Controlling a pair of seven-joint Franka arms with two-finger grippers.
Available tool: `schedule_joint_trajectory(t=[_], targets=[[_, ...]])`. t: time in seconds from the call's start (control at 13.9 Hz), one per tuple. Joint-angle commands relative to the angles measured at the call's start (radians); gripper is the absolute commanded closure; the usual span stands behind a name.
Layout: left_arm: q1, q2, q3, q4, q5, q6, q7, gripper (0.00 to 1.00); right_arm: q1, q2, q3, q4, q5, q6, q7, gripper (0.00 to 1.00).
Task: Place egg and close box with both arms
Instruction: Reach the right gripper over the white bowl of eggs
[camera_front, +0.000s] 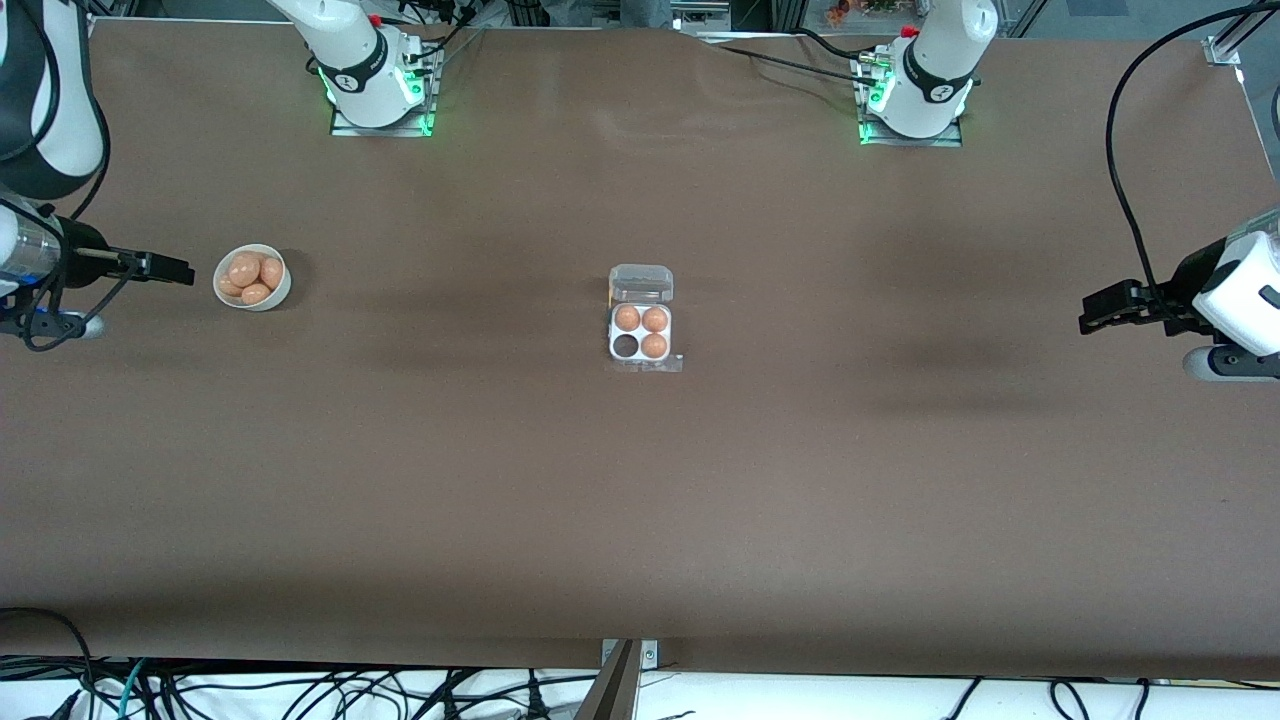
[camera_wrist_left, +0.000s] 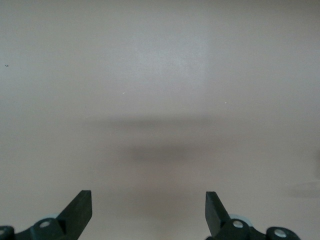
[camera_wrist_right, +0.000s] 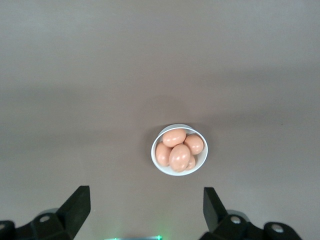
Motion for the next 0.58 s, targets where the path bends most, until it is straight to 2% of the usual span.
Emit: schedule_joint_trajectory(t=[0.0,0.29,0.5], targets=[[0.006,0.0,-0.005,0.009,-0.017,-0.016,0.014,0.0,-0.002,-0.073,-0.017,-0.174,-0.005,0.142,-0.01,0.0],[0.008,0.0,-0.005,0.006,-0.017,-0.016,0.014,0.0,0.0,-0.086,-0.074,-0.355,-0.005,0.343,-0.01,0.0],[0.006,0.0,-0.005,0.005,-0.017,-0.016,0.014,0.0,0.0,-0.084,-0.088,-0.433,-0.007,0.449,-0.01,0.0]])
